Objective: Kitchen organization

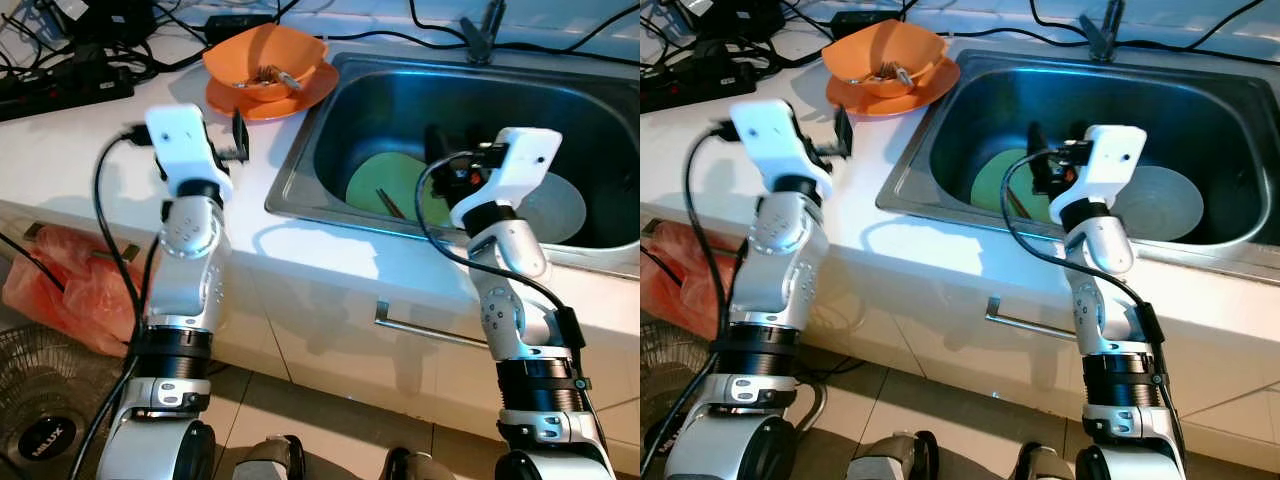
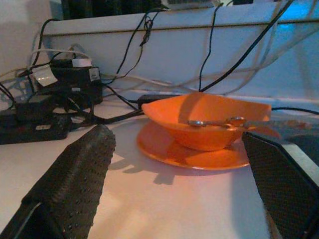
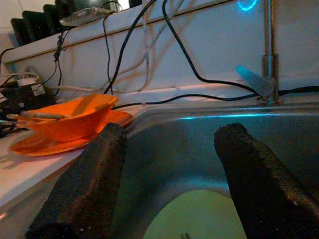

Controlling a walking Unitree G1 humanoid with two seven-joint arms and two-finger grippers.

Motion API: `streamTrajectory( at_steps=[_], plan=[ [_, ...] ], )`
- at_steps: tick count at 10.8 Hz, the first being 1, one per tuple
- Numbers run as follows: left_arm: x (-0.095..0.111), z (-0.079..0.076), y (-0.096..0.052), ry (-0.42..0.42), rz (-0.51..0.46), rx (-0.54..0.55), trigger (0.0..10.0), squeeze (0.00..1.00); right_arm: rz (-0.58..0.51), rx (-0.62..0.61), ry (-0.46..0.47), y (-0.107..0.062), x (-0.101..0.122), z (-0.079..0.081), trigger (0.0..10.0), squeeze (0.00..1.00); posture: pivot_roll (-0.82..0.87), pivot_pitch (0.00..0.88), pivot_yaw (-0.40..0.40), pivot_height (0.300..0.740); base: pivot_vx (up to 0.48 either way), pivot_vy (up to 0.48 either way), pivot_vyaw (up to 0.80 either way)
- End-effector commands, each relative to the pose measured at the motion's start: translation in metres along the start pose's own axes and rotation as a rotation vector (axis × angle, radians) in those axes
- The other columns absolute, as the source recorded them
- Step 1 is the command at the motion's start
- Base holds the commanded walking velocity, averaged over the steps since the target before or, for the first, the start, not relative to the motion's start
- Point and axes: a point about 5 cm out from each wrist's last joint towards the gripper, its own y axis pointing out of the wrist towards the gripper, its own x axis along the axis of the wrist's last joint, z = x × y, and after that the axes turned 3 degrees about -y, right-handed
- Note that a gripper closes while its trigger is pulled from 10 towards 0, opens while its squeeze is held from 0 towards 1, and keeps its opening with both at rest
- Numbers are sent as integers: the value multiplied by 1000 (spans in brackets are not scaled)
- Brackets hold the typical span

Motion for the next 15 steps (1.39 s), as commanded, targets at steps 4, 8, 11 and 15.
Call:
streamTrajectory(
  at_steps=[4,8,11,15],
  plan=[
    [1,0,-1,-31,16,-40,10000,0,-6,-4,1,0,2,0,10000,0,35,152,77,740,0,0,0],
    [1,1,-1,-42,30,-41,10000,0,0,-5,-6,0,0,1,10000,0,35,153,77,740,0,288,0],
    [-2,-9,-2,-53,50,-85,10000,0,-3,-7,-12,0,1,0,10000,0,36,154,76,740,169,271,0],
    [-2,-12,-3,-68,51,-119,10000,0,-7,-17,-14,0,1,-1,10000,0,34,155,82,740,85,0,0]
  ],
)
